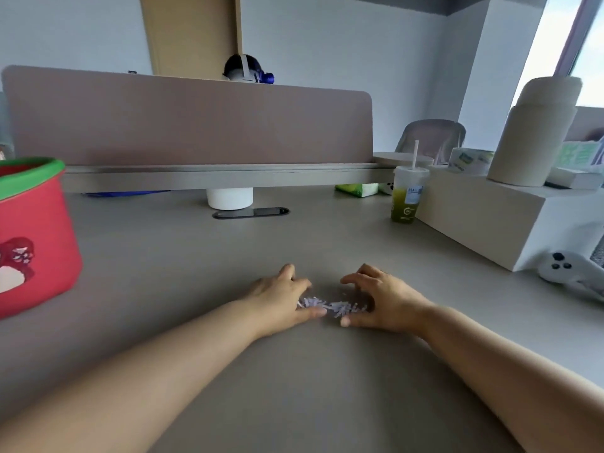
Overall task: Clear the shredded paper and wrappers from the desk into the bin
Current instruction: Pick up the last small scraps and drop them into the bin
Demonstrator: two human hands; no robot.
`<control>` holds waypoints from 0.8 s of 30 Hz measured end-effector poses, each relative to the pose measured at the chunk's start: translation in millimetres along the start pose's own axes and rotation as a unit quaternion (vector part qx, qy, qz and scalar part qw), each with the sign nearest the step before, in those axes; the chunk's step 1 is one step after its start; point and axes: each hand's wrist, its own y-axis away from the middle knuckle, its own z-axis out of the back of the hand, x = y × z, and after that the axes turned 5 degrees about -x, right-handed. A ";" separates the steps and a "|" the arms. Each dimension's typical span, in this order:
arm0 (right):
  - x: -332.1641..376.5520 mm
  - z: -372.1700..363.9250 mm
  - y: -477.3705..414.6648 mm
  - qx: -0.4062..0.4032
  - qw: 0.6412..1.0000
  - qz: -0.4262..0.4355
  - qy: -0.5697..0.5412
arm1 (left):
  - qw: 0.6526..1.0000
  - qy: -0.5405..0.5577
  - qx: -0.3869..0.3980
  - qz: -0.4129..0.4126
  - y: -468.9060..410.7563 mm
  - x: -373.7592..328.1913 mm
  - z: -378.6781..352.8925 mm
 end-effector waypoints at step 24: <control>35.8 -4.2 -62.6 -0.111 0.985 0.009 -0.130 | 0.987 0.092 -0.125 0.049 -17.5 33.0 14.4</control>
